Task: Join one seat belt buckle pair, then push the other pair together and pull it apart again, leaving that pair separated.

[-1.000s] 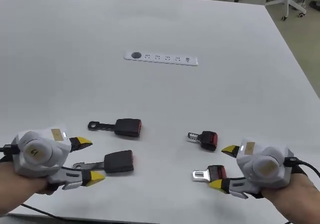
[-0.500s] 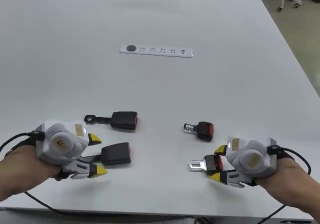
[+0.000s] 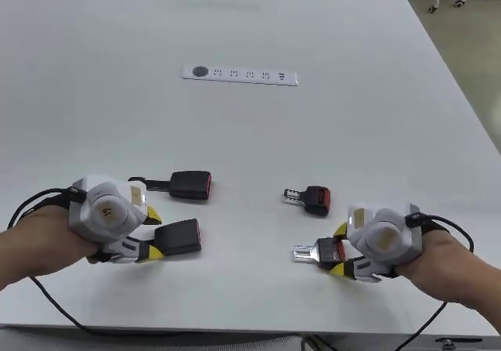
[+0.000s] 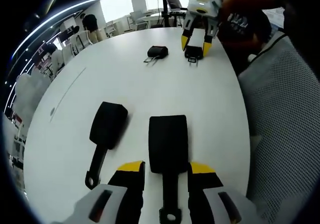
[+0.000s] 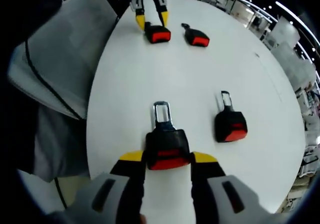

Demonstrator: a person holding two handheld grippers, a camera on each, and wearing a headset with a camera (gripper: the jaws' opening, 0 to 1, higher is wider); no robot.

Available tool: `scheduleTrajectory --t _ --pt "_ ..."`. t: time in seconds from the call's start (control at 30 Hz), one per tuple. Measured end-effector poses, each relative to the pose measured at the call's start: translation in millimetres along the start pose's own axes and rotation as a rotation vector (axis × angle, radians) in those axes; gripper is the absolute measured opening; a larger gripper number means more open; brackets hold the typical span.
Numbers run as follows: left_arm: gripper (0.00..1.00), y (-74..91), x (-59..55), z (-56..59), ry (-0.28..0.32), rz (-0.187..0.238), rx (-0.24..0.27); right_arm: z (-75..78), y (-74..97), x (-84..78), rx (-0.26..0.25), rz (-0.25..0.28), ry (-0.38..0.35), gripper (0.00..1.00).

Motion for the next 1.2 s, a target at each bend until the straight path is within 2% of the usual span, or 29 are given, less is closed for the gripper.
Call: scheduleTrajectory --t 0.13,0.3,0.33,0.4,0.5,0.6,0.87,1.0,1.1,1.2 --pt "0.32 -7.4 3.4 1.2 -0.032 -0.007 -0.04 5.0 -1.3 -0.2 0.022 0.01 -0.031 0.35" --pt "0.32 -11.5 5.4 -0.5 -0.074 -0.028 -0.056 6.6 -2.3 1.1 0.041 0.001 -0.034 0.34" --pt "0.32 -10.9 6.7 -0.1 -0.107 -0.031 -0.062 6.7 -2.3 1.3 0.044 -0.001 -0.034 0.34" --pt "0.31 -11.2 9.1 0.4 -0.214 -0.063 -0.089 7.0 -2.4 1.5 0.046 0.0 -0.033 0.34" --pt "0.31 -13.0 14.0 -1.3 -0.26 -0.097 -0.13 8.2 -2.8 2.1 0.056 0.0 -0.033 0.34" --pt "0.31 -14.6 14.0 -4.2 -0.252 -0.103 -0.144 9.1 -3.3 2.6 0.062 -0.005 -0.035 0.33" --pt "0.31 -14.5 10.8 -2.6 -0.215 -0.083 -0.145 9.1 -4.3 3.5 0.065 -0.004 -0.056 0.34" --pt "0.31 -14.5 11.0 -1.9 -0.185 -0.09 -0.143 2.9 -7.3 11.0 0.033 0.02 -0.067 0.34" --pt "0.31 -14.7 10.4 -1.7 -0.163 -0.083 -0.134 -4.3 -12.2 19.3 0.041 0.039 -0.072 0.34" --pt "0.31 -14.8 10.9 -1.5 -0.161 -0.089 -0.136 -11.2 -17.9 30.8 0.055 0.048 -0.046 0.34"
Point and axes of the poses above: the centre of the closed fingertips' face, and the gripper's own axes: y roughly backward along the fingers, z roughly to its right, x roughly out of its top, the point moved 9 cm from there along y, roughly backward along the fingers, and after that the axes turned 14 degrees about -y, right-handed, at the moved point
